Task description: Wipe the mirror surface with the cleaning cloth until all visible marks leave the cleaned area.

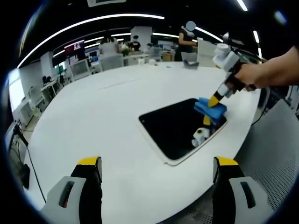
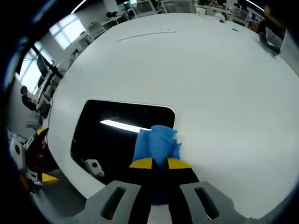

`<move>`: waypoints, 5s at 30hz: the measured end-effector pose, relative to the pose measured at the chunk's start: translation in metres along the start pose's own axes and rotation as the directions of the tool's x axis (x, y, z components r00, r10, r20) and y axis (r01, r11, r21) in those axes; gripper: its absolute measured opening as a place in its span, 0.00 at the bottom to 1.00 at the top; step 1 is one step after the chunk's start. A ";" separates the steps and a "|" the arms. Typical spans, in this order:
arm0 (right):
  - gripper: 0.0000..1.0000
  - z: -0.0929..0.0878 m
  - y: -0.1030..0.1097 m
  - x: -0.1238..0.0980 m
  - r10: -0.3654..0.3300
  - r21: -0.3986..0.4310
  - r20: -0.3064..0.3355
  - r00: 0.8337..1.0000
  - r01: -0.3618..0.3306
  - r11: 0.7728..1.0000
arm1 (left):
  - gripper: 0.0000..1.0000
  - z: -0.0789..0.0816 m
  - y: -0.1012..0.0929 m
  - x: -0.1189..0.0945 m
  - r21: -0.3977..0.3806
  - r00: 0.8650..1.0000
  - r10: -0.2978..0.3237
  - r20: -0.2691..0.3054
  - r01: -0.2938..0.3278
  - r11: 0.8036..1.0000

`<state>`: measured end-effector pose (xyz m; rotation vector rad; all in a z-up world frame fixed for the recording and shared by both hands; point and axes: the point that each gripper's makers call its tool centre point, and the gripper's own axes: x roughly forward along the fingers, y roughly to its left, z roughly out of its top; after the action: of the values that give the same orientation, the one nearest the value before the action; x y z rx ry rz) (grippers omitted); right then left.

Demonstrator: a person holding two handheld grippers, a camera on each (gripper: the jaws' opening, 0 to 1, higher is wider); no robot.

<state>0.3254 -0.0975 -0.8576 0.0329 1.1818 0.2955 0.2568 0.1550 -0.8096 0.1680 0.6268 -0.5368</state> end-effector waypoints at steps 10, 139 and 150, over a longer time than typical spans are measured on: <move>0.04 -0.011 0.002 -0.004 0.000 -0.001 0.002 1.000 0.000 1.000 | 0.99 0.000 0.000 0.000 0.003 1.000 -0.002 -0.002 0.002 1.000; 0.04 -0.037 0.116 0.006 0.089 -0.097 -0.029 0.996 -0.091 0.991 | 0.99 -0.006 -0.008 0.004 0.021 0.999 -0.039 -0.036 0.040 0.999; 0.04 -0.034 0.132 0.010 0.102 -0.110 -0.032 0.994 -0.105 0.988 | 0.99 -0.006 -0.008 0.003 0.017 0.999 -0.041 -0.033 0.042 0.999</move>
<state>0.2702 0.0273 -0.8564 -0.0070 1.1903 0.4546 0.2521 0.1486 -0.8160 0.1807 0.6587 -0.5806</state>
